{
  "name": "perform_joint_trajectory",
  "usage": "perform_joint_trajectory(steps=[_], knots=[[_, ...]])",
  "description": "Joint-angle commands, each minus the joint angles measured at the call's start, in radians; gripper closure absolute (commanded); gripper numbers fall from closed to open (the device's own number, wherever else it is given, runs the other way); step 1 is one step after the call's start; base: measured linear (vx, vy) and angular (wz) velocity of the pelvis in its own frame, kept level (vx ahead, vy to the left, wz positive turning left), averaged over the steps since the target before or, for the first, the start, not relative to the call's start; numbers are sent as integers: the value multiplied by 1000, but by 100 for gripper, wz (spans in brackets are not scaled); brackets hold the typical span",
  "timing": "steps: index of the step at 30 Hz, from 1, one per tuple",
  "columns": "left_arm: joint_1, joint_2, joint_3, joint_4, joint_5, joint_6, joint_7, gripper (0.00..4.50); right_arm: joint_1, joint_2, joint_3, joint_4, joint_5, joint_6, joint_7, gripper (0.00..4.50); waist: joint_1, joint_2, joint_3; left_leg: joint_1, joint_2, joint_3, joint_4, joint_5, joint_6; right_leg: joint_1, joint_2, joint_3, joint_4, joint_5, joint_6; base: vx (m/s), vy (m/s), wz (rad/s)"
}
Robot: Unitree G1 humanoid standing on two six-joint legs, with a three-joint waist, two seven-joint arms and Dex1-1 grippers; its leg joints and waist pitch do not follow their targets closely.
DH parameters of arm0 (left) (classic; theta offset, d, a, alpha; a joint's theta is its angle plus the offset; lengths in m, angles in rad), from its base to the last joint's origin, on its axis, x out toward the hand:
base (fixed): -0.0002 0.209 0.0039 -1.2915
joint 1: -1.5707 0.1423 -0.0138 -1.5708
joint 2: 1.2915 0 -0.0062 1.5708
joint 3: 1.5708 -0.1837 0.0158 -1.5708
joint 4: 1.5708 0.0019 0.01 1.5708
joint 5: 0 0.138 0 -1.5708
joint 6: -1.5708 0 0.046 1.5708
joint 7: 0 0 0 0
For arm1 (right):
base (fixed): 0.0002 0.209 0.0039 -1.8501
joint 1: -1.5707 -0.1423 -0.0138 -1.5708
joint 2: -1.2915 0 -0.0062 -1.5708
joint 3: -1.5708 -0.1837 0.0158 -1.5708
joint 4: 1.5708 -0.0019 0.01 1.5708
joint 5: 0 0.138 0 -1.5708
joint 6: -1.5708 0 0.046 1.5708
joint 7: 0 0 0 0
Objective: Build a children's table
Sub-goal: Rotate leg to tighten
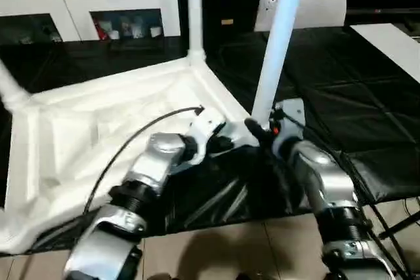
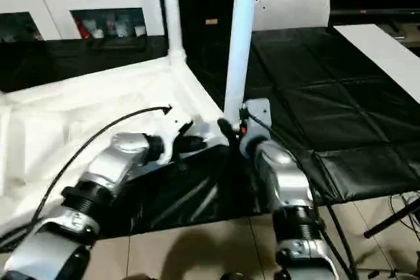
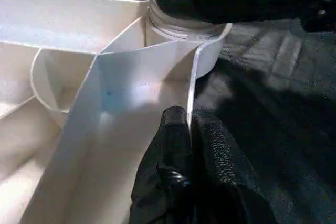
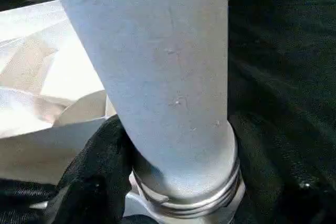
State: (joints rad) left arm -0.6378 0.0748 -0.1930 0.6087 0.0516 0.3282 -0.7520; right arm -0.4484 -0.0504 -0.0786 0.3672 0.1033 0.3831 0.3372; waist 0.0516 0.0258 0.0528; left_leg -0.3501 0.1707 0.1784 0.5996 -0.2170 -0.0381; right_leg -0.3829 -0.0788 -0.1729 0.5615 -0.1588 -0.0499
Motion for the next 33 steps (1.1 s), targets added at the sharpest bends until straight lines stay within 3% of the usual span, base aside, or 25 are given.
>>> perform_joint_trajectory(steps=[1, 5, 8, 11, 12, 13, 14, 15, 17, 19, 22, 27, 30, 32, 33], knots=[[-48, -72, 5, -46, -27, -32, 71, 450, 26, 108, 144, 2, 39, 23, 116, 141, 3, -10, -66, -2, 69, -32, -65, -70, 83, 57, -109, 83, -74, -298, -80, 0, 0, 0], [-37, -30, -2, -56, -23, -40, 28, 450, 60, 73, 148, -29, 26, -20, 138, 121, 6, -7, -67, 0, 76, -32, -66, -64, 93, 56, -108, 84, -67, -253, -95, 0, 0, 0], [-14, 32, -14, -67, -21, -66, -43, 450, 91, 14, 127, -64, 35, -67, 179, 81, 2, -2, -66, -1, 75, -35, -69, -108, 84, 60, -111, 83, -72, -283, -88, 0, 0, 0], [10, 91, -34, -74, -14, -116, -128, 450, 113, -54, 105, -92, 53, -97, 247, 66, -8, -7, -66, -5, 73, -35, -68, -114, 90, 63, -109, 83, -74, -288, -84, 0, 0, 0], [17, 106, -38, -76, -18, -123, -158, 450, 120, -78, 100, -100, 59, -114, 278, 41, -10, -6, -66, -4, 73, -33, -66, -113, 93, 62, -109, 83, -73, -290, -86, 0, 0, 0], [23, 123, -42, -77, -23, -139, -192, 450, 127, -102, 96, -110, 68, -127, 313, 41, -7, -4, -66, -4, 73, -34, -66, -112, 95, 62, -111, 83, -75, -295, -83, 0, 0, 0], [29, 143, -50, -78, -27, -151, -232, 450, 135, -132, 96, -122, 78, -140, 359, 33, -6, -9, -67, -3, 72, -32, -65, -105, 102, 63, -109, 84, -74, -288, -85, 0, 0, 0], [32, 152, -54, -78, -29, -154, -251, 450, 138, -146, 97, -128, 82, -146, 382, 20, -6, -6, -68, -7, 75, -33, -65, -91, 108, 62, -108, 86, -65, -261, -96, 0, 0, 0], [38, 177, -68, -77, -33, -176, -304, 450, 147, -180, 102, -145, 93, -152, 445, 11, -6, -7, -69, -3, 77, -32, -64, -93, 109, 58, -106, 86, -65, -253, -107, 0, 0, 0], [50, 246, -106, -75, -39, -234, -437, 450, 150, -252, 109, -160, 111, -161, 564, 4, 2, -10, -69, -2, 79, -32, -65, -99, 114, 59, -108, 89, -64, -263, -101, 0, 0, 0], [53, 283, -120, -72, -41, -277, -503, 450, 145, -288, 115, -159, 125, -166, 626, 4, 15, -6, -67, 6, 82, -29, -66, -112, 101, 53, -108, 88, -67, -286, -104, 0, 0, 0], [34, 309, -104, -43, -24, -283, -479, 450, 152, -331, 155, -174, 140, -168, 712, 4, 38, -8, -70, 9, 88, -29, -67, -104, 81, 51, -110, 89, -63, -286, -103, 0, 0, 0], [26, 308, -94, -29, -40, -270, -470, 450, 162, -344, 183, -179, 127, -188, 745, 4, 39, -12, -70, 2, 81, -27, -65, -98, 83, 56, -113, 89, -62, -284, -99, 0, 0, 0], [27, 308, -93, -29, -43, -268, -474, 450, 166, -346, 193, -176, 115, -198, 750, 4, 40, -14, -69, 4, 79, -27, -66, -102, 78, 55, -112, 87, -67, -318, -88, 0, 0, 0], [27, 307, -92, -26, -43, -268, -475, 423, 167, -348, 197, -174, 112, -203, 751, 1, 40, -14, -69, 3, 79, -27, -65, -102, 78, 55, -112, 87, -68, -326, -84, 0, 0, 0]])
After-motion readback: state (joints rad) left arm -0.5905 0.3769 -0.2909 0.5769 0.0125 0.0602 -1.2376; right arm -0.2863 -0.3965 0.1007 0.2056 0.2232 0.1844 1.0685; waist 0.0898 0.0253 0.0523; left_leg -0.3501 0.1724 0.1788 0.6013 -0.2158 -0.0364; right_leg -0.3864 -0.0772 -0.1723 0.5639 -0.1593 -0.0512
